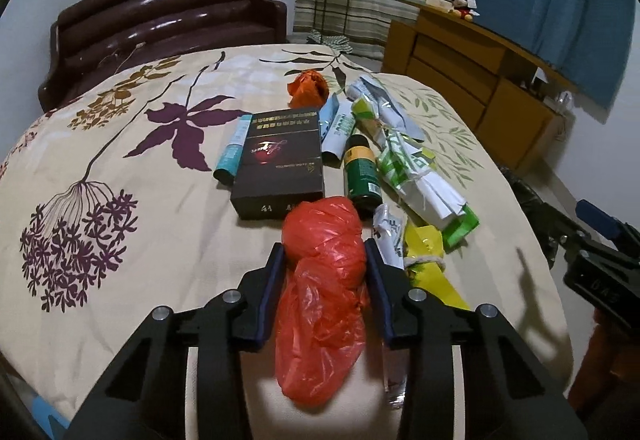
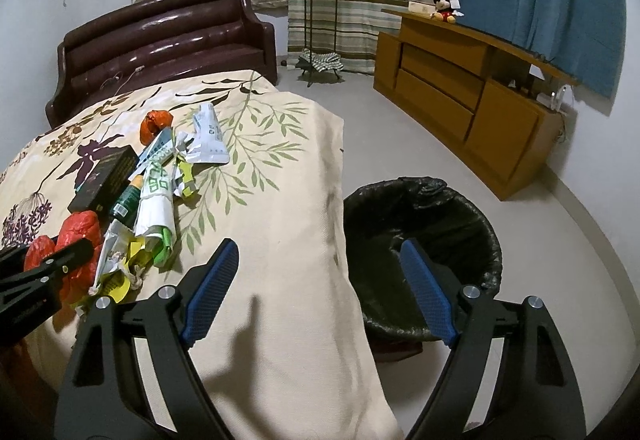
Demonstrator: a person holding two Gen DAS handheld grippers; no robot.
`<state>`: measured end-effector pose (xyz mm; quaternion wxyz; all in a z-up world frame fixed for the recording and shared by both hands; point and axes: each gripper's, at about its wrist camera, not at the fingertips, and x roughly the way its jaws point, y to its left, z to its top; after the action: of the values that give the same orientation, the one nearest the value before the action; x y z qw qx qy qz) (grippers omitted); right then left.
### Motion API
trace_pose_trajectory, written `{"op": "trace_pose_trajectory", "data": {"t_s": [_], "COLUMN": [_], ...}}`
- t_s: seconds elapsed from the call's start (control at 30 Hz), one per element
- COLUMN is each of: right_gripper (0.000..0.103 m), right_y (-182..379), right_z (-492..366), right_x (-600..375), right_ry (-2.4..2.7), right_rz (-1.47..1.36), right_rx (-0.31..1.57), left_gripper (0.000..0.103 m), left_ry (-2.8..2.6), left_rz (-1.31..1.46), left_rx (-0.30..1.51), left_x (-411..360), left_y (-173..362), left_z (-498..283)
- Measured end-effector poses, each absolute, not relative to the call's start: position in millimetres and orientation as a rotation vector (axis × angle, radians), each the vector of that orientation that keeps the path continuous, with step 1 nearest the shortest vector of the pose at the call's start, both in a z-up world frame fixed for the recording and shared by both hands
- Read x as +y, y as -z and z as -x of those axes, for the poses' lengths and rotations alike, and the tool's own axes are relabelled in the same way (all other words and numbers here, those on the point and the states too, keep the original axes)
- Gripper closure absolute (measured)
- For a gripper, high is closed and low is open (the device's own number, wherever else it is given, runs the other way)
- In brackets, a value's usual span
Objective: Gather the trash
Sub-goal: 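Grasp the red plastic bag with the left gripper while the right gripper approaches the white-green packet, then grasp the white-green packet with the right gripper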
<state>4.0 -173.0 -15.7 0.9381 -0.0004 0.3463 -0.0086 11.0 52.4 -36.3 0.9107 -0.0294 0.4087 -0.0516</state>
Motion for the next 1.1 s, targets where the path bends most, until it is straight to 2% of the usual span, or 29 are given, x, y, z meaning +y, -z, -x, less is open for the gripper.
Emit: {"op": "trace_pose_trajectory", "data": {"t_s": [0.63, 1.1], "right_gripper": [0.024, 0.041], "right_y": [11, 15], "right_z": [-9, -45], "right_x": [-140, -89], "right_ry": [-0.04, -0.145], "right_rz": [0.038, 0.052], "right_rx": [0.706, 0.75], "left_gripper": [0.065, 0.065], "left_ry": [0.055, -0.023], "left_rz": [0.072, 0.097], "left_rx": [0.774, 0.765], "left_x": [88, 131], "left_y": [14, 15], "left_z": [5, -6]}}
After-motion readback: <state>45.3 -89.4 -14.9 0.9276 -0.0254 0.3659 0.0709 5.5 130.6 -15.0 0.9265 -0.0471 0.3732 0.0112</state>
